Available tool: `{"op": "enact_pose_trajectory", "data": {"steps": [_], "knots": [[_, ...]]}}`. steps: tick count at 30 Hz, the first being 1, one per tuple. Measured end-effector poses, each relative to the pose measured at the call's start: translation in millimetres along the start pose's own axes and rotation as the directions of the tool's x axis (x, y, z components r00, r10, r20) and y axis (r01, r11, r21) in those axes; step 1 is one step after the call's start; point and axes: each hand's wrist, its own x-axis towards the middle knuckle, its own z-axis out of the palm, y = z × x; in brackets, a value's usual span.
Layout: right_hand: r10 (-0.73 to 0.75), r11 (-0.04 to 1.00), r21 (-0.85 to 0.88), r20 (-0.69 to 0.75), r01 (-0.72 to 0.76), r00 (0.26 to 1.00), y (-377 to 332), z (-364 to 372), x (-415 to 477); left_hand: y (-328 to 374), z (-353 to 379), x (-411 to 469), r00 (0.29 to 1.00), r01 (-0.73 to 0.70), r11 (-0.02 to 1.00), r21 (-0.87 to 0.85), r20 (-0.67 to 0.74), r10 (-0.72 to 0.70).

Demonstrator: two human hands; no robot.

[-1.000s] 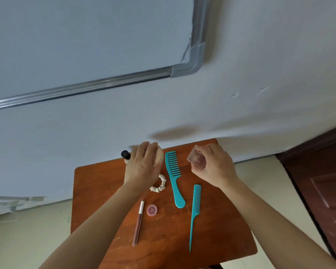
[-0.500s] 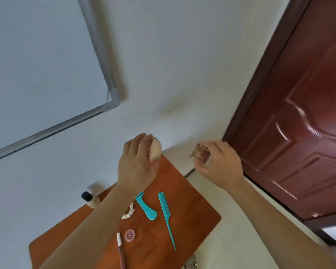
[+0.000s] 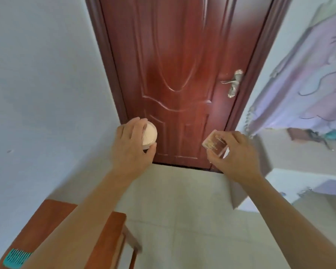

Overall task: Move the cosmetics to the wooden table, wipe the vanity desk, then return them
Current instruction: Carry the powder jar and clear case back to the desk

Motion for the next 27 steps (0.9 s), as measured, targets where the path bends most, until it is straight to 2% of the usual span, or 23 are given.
{"op": "enact_pose_trajectory", "data": {"steps": [6,12,18,24,27], "knots": [[0.163,0.978,-0.111,-0.126,-0.177,0.979,176,-109,-43,194,112,31,0.972,-0.218,0.965,-0.146,0.063,0.228],[0.356,0.909,-0.173,-0.153,-0.379,0.922,331,-183,-72,367,201,55,0.886,-0.37,0.891,-0.264,0.19,0.424],[0.444,0.845,-0.223,-0.216,-0.487,0.87,428,-232,-76,473,264,81,0.821,-0.45,0.824,-0.344,0.203,0.533],[0.484,0.798,-0.274,-0.239,-0.537,0.842,519,-251,-62,558,347,114,0.743,-0.514,0.743,-0.429,0.21,0.636],[0.5,0.777,-0.314,-0.219,-0.546,0.838,576,-259,-40,598,401,139,0.729,-0.517,0.721,-0.461,0.205,0.653]]}}
